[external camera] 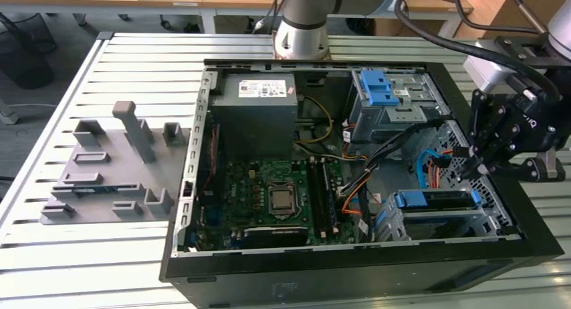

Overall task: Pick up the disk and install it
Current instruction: 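Insert the first disk wire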

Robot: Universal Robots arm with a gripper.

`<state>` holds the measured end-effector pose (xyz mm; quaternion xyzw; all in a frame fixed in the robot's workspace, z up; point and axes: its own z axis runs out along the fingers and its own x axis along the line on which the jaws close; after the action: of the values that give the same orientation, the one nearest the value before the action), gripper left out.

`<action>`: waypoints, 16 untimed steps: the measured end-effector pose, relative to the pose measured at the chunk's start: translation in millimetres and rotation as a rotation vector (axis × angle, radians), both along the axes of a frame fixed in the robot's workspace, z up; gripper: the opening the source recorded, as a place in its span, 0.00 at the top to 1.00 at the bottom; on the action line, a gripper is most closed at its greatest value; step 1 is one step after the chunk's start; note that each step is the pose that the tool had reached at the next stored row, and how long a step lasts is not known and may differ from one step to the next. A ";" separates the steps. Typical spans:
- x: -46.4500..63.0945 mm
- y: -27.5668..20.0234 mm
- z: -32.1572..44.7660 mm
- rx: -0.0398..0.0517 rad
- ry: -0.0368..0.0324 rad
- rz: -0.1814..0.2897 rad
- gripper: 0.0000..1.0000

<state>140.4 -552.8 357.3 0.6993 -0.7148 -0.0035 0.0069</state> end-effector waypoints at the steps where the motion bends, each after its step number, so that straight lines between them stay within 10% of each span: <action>1: 0.4 0.8 0.0 0.0000 0.0000 0.000 0.89; 16: 1.1 26.2 5.0 -0.0070 -0.0011 -0.015 0.89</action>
<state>141.5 -526.6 362.3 0.6940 -0.7200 -0.0006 0.0090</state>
